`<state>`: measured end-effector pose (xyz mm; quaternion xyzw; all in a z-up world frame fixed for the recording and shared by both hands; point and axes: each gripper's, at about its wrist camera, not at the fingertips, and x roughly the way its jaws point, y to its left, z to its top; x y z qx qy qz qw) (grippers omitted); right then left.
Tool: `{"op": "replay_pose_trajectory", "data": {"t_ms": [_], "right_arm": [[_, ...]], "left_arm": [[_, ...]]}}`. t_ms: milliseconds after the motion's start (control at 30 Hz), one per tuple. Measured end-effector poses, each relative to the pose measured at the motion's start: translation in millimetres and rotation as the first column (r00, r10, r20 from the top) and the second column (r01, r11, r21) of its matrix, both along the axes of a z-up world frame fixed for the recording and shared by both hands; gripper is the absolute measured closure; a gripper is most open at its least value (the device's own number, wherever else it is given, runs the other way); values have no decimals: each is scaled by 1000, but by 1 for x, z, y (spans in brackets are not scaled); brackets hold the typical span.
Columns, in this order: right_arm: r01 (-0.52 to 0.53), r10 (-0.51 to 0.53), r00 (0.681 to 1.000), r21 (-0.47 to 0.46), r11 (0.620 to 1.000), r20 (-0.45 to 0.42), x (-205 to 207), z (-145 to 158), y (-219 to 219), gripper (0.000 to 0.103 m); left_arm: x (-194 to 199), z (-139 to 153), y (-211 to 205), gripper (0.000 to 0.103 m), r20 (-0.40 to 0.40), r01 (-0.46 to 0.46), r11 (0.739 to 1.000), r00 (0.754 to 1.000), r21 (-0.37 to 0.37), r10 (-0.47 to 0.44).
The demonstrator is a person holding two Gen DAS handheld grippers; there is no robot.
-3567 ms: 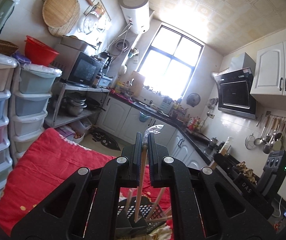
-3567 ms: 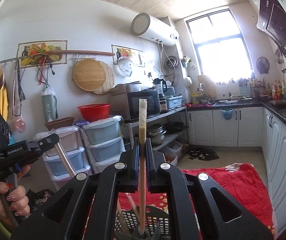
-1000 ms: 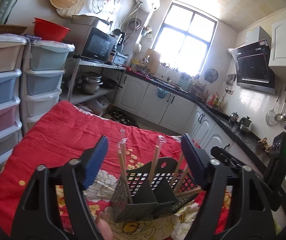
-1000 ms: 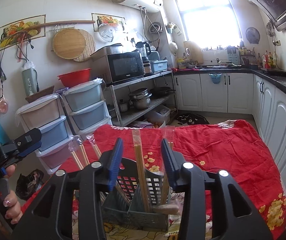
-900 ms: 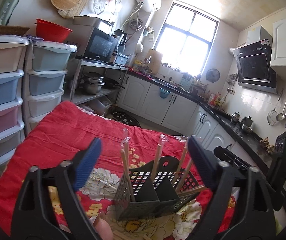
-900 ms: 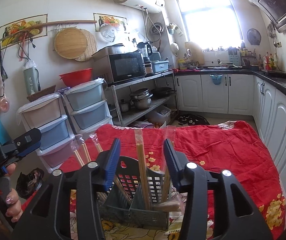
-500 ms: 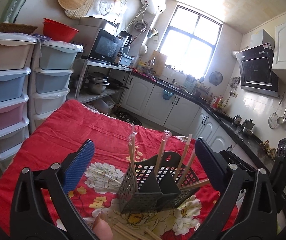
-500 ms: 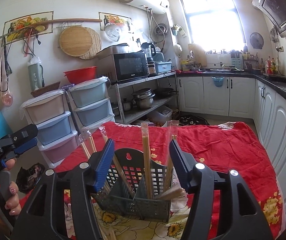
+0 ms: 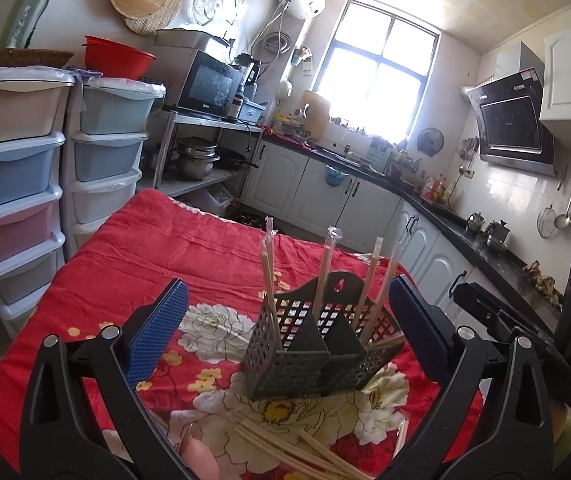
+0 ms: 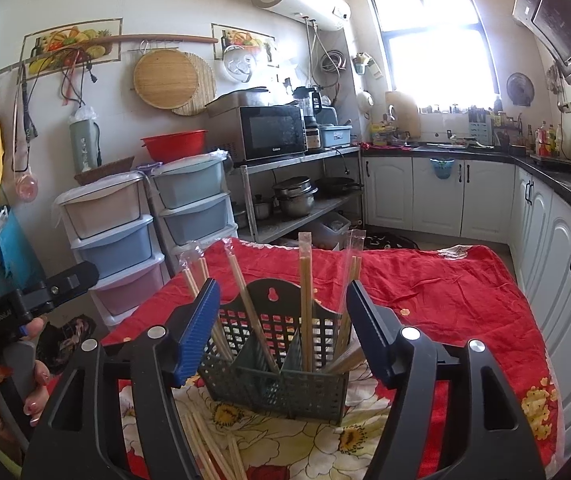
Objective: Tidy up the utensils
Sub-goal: 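Move both open tools back down toward the chopstick pile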
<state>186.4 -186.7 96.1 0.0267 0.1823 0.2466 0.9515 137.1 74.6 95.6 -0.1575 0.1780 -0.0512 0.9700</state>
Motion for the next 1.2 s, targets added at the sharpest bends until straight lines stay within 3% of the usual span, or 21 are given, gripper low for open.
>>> {"op": "replay_pose_trajectory", "data": {"t_ms": [400,1200], "right_arm": [[-37,35,999,-58,998,-27,-24,-19,1,39],[-134,100,975,-162,978,-200,-34,-74,20,39]], "left_arm": [[-6,-32,4,11,-79,-10,1000,997,-23,8],[-2,-85,8,11,-243,-23,999,970,-22,17]]}}
